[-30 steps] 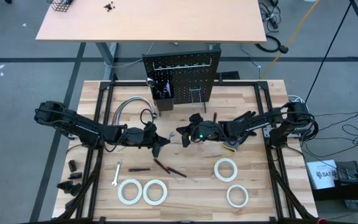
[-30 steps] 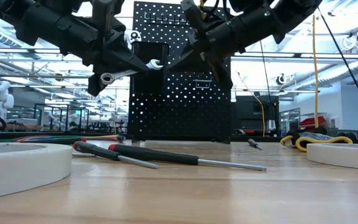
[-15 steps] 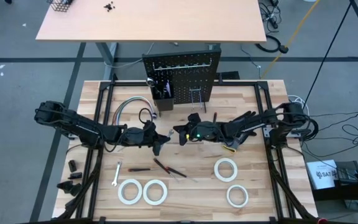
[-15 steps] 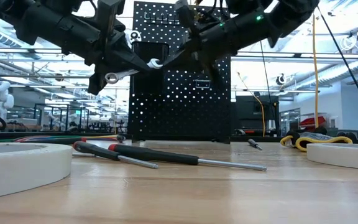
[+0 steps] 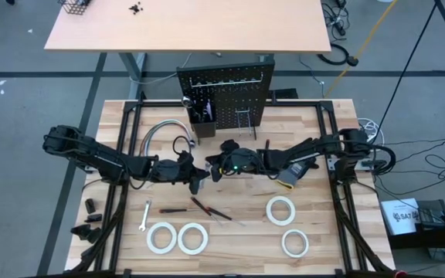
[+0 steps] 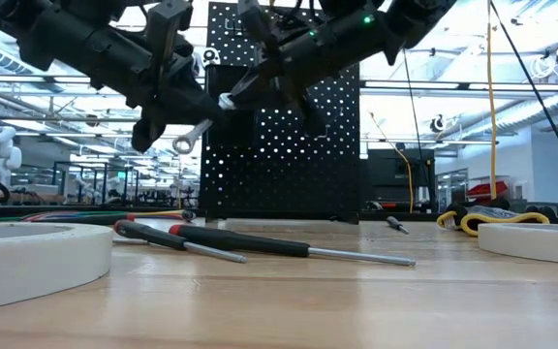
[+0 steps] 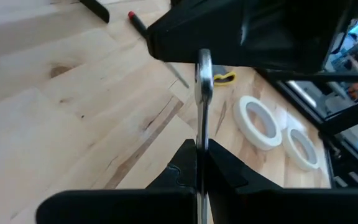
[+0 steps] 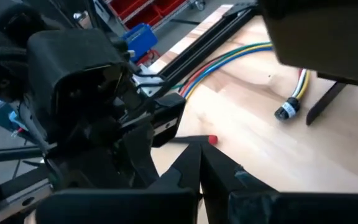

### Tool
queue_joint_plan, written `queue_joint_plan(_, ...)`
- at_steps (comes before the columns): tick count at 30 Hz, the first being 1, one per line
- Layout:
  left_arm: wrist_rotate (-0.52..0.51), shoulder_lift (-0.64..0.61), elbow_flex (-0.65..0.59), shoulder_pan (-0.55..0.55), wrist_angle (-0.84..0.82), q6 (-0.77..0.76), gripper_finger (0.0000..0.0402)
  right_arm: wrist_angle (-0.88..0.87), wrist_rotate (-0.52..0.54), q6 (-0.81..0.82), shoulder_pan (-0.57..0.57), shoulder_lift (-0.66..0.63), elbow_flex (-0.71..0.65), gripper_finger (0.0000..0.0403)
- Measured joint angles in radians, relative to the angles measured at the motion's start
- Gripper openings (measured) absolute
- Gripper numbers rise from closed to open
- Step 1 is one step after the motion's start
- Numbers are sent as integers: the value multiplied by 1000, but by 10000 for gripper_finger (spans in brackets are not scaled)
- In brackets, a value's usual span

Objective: Hang tools onto peg board
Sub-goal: Put the wrench into the peg board

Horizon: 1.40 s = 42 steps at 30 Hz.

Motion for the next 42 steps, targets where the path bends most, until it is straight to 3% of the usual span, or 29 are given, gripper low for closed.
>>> queue_joint_plan(12,11,1,-1,0,-59,23,9,-16,-53,-42,9,40,34,0)
queue_joint_plan(17,-17,-3,4,3,-25,39,9,-31,31,-139,7,-9,33,0)
queue_joint_plan(34,-27,-9,4,2,-17,90,8,-71,159,-289,3,-134,33,0)
queue_joint_plan(42,-33,-101,4,1,-32,187,8,-143,192,-296,5,-162,31,0)
